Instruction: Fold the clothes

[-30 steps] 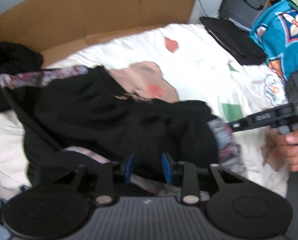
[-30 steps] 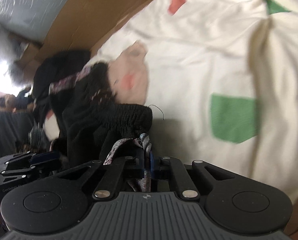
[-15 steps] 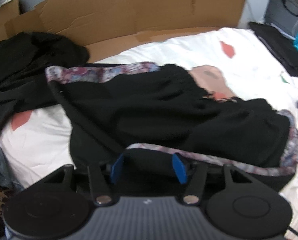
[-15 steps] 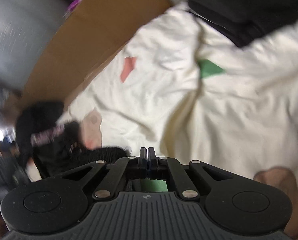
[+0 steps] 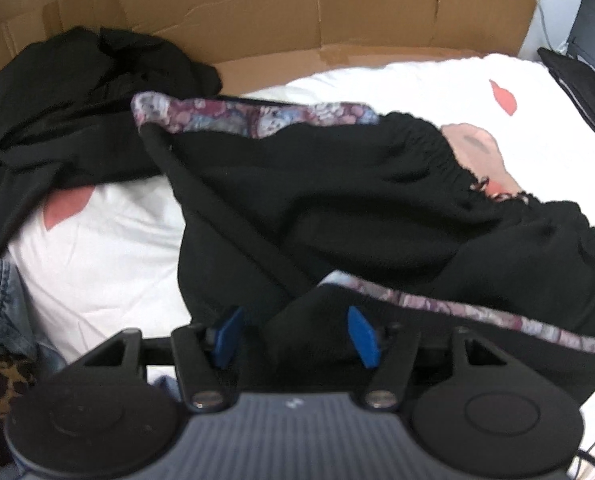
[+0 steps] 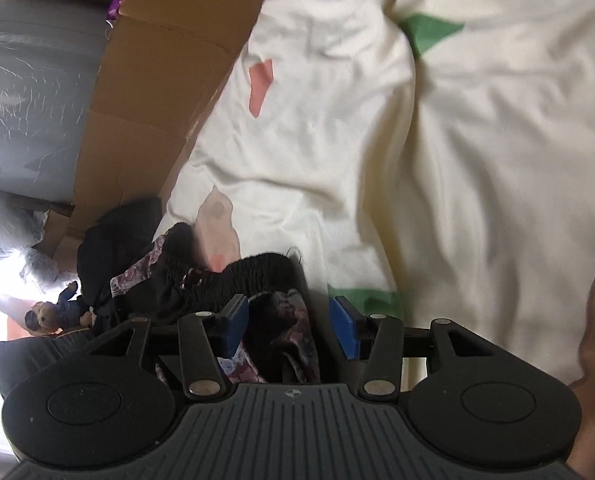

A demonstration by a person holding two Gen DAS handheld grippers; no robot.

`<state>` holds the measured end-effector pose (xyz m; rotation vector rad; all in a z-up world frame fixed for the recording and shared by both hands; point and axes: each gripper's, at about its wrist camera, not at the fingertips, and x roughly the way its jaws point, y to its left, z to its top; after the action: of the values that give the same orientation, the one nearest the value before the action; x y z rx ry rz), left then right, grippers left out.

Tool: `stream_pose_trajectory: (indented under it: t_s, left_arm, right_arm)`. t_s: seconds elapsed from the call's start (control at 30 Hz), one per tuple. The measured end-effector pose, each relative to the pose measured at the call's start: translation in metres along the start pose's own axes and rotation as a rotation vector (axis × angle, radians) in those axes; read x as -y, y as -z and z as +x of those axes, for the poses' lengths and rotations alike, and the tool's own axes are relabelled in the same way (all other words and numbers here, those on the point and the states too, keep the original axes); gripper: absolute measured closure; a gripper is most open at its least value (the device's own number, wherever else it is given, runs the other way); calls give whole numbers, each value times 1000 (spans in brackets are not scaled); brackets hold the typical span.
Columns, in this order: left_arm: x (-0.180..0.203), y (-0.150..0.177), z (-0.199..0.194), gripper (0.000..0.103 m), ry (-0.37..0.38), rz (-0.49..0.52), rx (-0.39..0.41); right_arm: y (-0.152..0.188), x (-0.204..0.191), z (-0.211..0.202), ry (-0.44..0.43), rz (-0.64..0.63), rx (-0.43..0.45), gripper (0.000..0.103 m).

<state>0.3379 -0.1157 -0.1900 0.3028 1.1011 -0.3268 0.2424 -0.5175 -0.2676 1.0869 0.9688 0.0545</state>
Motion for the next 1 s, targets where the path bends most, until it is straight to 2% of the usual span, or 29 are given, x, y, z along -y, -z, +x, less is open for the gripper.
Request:
stream_pose_trajectory:
  t_s: [0.27, 0.33, 0.5, 0.53, 0.57, 0.6, 0.63, 0.83, 1.0]
  left_arm:
    - [-1, 7, 10, 39, 18, -6, -32]
    - [1, 9, 15, 39, 27, -3, -49]
    - [5, 19, 28, 37, 49, -2, -105]
    - [5, 20, 29, 36, 54, -8, -113]
    - [5, 22, 30, 36, 60, -14, -122]
    - [4, 23, 32, 36, 77, -23, -142]
    - [4, 24, 33, 35, 89, -22, -154]
    - [14, 31, 27, 37, 100, 16, -172]
    - [18, 33, 11, 43, 122, 12, -152]
  right_arm:
    - [12, -2, 38, -29, 38, -79, 43]
    - [14, 5, 16, -42, 28, -100, 43]
    - [22, 1, 30, -54, 9, -148, 43]
    - [23, -1, 32, -52, -6, -157, 46]
    - [24, -4, 33, -48, -26, -165, 60]
    - [26, -7, 35, -43, -46, -173, 69]
    - [26, -8, 33, -40, -56, -168, 85]
    - [20, -11, 14, -22, -75, -103, 92]
    - [5, -4, -20, -2, -43, 39, 94]
